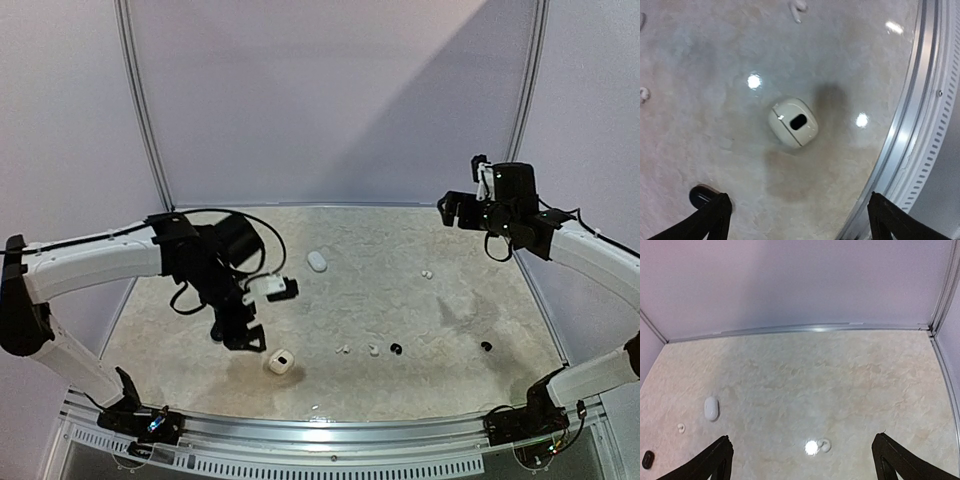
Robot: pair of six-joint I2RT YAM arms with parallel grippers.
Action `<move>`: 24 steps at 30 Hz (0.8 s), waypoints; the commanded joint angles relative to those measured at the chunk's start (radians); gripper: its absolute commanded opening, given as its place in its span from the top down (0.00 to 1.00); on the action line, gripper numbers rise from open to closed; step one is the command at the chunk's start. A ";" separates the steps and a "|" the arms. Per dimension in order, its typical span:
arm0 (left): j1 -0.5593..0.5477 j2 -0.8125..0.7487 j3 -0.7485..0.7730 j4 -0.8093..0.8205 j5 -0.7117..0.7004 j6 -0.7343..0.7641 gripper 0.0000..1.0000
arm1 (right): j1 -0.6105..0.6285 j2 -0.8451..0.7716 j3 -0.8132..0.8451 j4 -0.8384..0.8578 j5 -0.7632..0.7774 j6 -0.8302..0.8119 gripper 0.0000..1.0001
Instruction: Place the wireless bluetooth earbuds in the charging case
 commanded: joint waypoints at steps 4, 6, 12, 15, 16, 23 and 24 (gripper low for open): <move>-0.086 0.179 0.039 -0.011 -0.031 -0.045 0.01 | 0.255 0.031 0.011 -0.233 0.208 0.103 0.01; -0.104 0.239 0.048 0.014 -0.040 -0.074 0.03 | 0.310 0.051 0.017 -0.253 0.245 0.117 0.01; -0.154 0.326 0.049 0.078 -0.065 -0.128 0.12 | 0.403 0.102 0.022 -0.281 0.268 0.181 0.01; -0.159 0.351 0.037 0.109 -0.107 -0.136 0.13 | 0.424 0.111 0.026 -0.287 0.268 0.197 0.01; -0.159 0.363 0.038 0.113 -0.117 -0.140 0.13 | 0.429 0.113 0.026 -0.290 0.269 0.203 0.01; -0.159 0.424 0.039 0.148 -0.137 -0.147 0.28 | 0.443 0.096 0.013 -0.291 0.278 0.230 0.01; -0.159 0.426 0.037 0.152 -0.145 -0.148 0.30 | 0.443 0.094 0.011 -0.289 0.280 0.232 0.01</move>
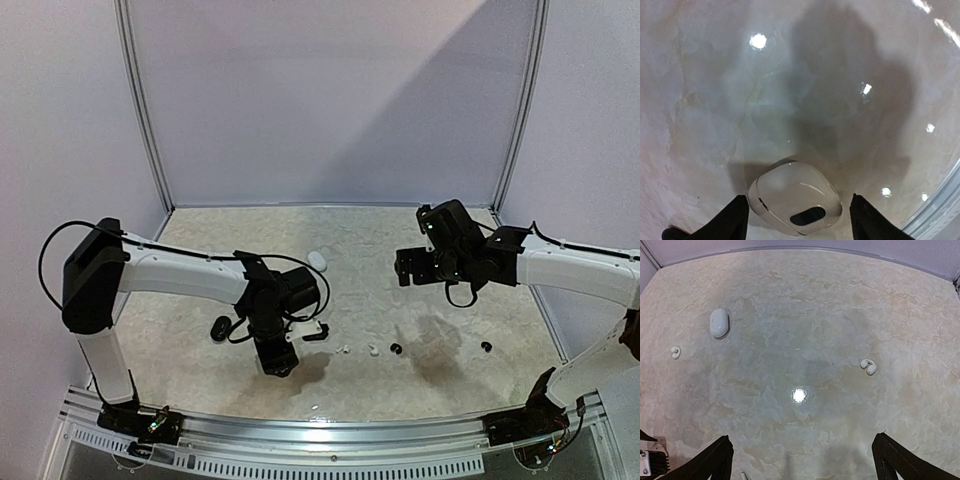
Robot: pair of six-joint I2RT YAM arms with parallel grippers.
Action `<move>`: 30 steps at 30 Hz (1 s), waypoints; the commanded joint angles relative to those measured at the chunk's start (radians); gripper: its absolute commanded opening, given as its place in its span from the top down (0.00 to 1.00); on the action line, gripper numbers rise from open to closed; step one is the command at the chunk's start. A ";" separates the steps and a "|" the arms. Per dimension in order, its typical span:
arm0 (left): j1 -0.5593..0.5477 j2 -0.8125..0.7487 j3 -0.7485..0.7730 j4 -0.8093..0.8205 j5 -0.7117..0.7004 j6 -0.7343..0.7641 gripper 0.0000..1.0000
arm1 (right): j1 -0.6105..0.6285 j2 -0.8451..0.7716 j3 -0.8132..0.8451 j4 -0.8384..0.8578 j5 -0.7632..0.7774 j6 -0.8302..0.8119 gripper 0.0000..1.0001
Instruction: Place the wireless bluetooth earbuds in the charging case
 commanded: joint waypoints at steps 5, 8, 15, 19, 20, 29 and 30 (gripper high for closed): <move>-0.013 0.019 -0.016 0.054 -0.035 -0.010 0.39 | 0.009 -0.012 0.008 0.007 0.025 0.026 0.01; -0.013 0.013 -0.032 0.059 -0.036 -0.010 0.45 | 0.009 -0.001 0.016 0.013 0.017 0.020 0.01; -0.014 -0.021 -0.064 0.074 -0.050 0.009 0.68 | 0.009 0.019 0.036 0.008 0.005 0.017 0.01; -0.014 -0.052 -0.067 0.079 -0.097 0.040 0.83 | 0.009 0.019 0.050 0.006 0.001 0.012 0.01; -0.014 -0.062 -0.065 0.079 -0.114 0.051 0.86 | 0.010 0.019 0.058 0.005 -0.001 0.009 0.01; -0.014 -0.296 0.012 -0.014 -0.258 0.334 0.94 | 0.009 0.048 0.252 -0.040 -0.211 -0.115 0.01; -0.014 -0.347 0.013 -0.020 -0.268 0.401 0.94 | 0.009 0.058 0.281 -0.037 -0.274 -0.132 0.01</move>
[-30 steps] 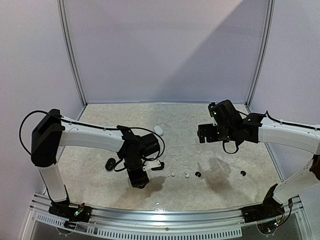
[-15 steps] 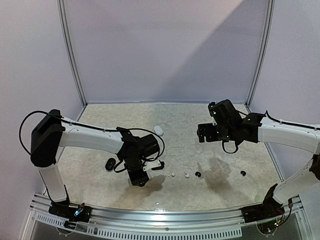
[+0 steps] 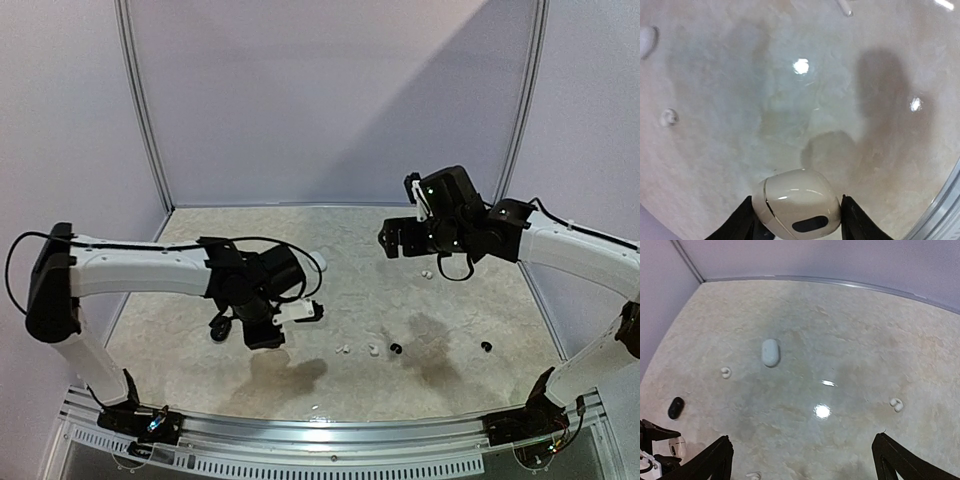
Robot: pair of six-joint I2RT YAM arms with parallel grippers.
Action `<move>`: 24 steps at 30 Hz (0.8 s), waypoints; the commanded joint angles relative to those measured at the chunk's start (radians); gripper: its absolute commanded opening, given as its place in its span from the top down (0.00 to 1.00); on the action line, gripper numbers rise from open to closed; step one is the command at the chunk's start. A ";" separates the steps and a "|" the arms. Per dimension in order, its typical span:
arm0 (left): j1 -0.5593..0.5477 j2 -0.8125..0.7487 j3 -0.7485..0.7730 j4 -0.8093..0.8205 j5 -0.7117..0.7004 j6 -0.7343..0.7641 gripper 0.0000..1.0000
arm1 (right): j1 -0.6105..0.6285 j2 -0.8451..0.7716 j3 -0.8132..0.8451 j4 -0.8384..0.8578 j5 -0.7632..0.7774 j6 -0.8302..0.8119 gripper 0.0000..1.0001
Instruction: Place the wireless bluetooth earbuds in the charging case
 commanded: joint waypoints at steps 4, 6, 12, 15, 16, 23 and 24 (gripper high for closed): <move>-0.014 -0.388 -0.007 0.049 -0.088 0.534 0.92 | 0.007 0.082 0.237 0.000 -0.498 -0.107 0.06; -0.018 -0.485 -0.052 0.160 -0.087 0.684 0.91 | 0.017 0.119 0.289 -0.007 -0.561 -0.082 0.12; -0.035 -0.568 -0.126 0.376 -0.177 0.857 0.92 | 0.130 0.159 0.307 0.098 -0.627 -0.061 0.18; -0.035 -0.560 -0.121 0.420 -0.213 0.858 0.93 | 0.176 0.178 0.309 0.177 -0.676 -0.033 0.21; -0.035 -0.558 -0.122 0.430 -0.217 0.860 0.93 | 0.191 0.192 0.317 0.193 -0.694 -0.026 0.22; -0.035 -0.556 -0.124 0.450 -0.204 0.856 0.93 | 0.205 0.304 0.395 0.179 -0.713 0.003 0.32; -0.035 -0.557 -0.124 0.449 -0.200 0.854 0.93 | 0.205 0.316 0.405 0.180 -0.713 0.014 0.34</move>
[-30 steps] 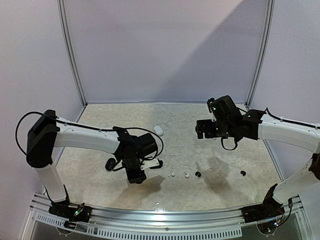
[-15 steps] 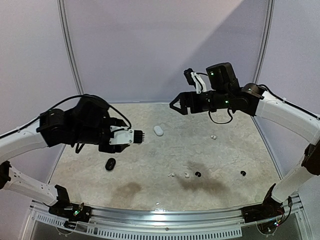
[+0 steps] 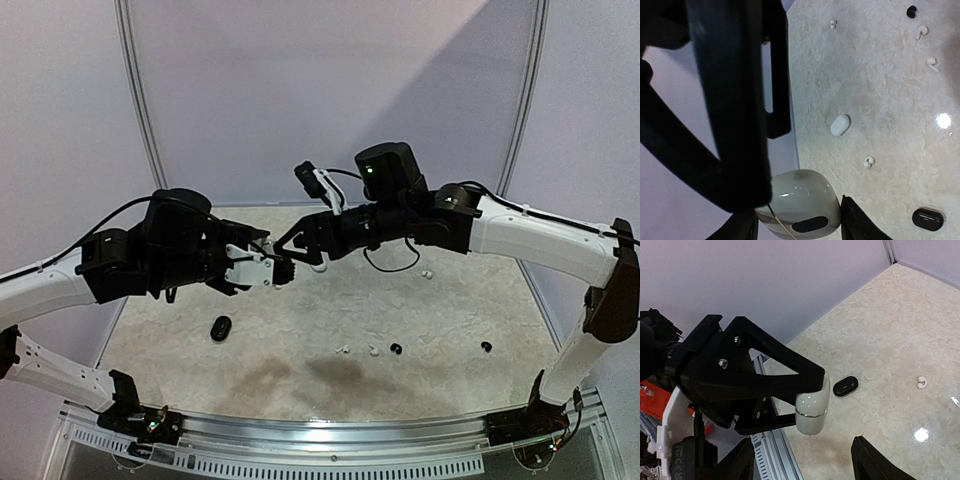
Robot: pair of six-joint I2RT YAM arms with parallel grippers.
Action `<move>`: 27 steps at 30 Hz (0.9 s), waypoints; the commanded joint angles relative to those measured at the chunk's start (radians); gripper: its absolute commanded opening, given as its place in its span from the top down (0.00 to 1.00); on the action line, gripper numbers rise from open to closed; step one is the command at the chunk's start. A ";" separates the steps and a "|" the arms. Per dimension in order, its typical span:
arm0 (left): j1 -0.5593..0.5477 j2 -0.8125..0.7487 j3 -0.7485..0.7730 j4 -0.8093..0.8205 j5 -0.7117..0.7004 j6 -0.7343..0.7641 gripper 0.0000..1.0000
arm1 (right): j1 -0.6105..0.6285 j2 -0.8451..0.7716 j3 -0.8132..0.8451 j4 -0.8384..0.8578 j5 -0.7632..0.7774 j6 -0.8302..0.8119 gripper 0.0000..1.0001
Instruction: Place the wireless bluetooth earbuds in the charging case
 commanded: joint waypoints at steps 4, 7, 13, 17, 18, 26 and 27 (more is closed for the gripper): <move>-0.020 -0.006 -0.012 0.034 -0.002 0.023 0.93 | -0.005 0.112 0.082 0.045 -0.051 0.055 0.39; -0.020 -0.005 -0.011 0.033 0.000 0.016 0.94 | -0.005 0.136 0.102 0.057 -0.058 0.061 0.46; -0.020 -0.003 -0.013 0.034 0.000 0.010 0.94 | -0.005 0.162 0.123 0.053 -0.087 0.063 0.82; -0.020 -0.003 -0.010 0.037 -0.005 0.002 0.94 | -0.004 0.173 0.137 0.032 -0.105 0.056 1.00; -0.020 -0.003 -0.010 0.037 -0.007 -0.005 0.92 | -0.005 0.174 0.137 0.028 -0.107 0.054 1.00; 0.020 -0.059 0.050 -0.104 0.111 -0.341 0.01 | -0.005 0.097 0.118 -0.001 -0.059 -0.043 1.00; 0.044 -0.076 0.064 -0.142 0.182 -0.430 0.01 | -0.006 0.080 0.106 0.002 -0.052 -0.078 1.00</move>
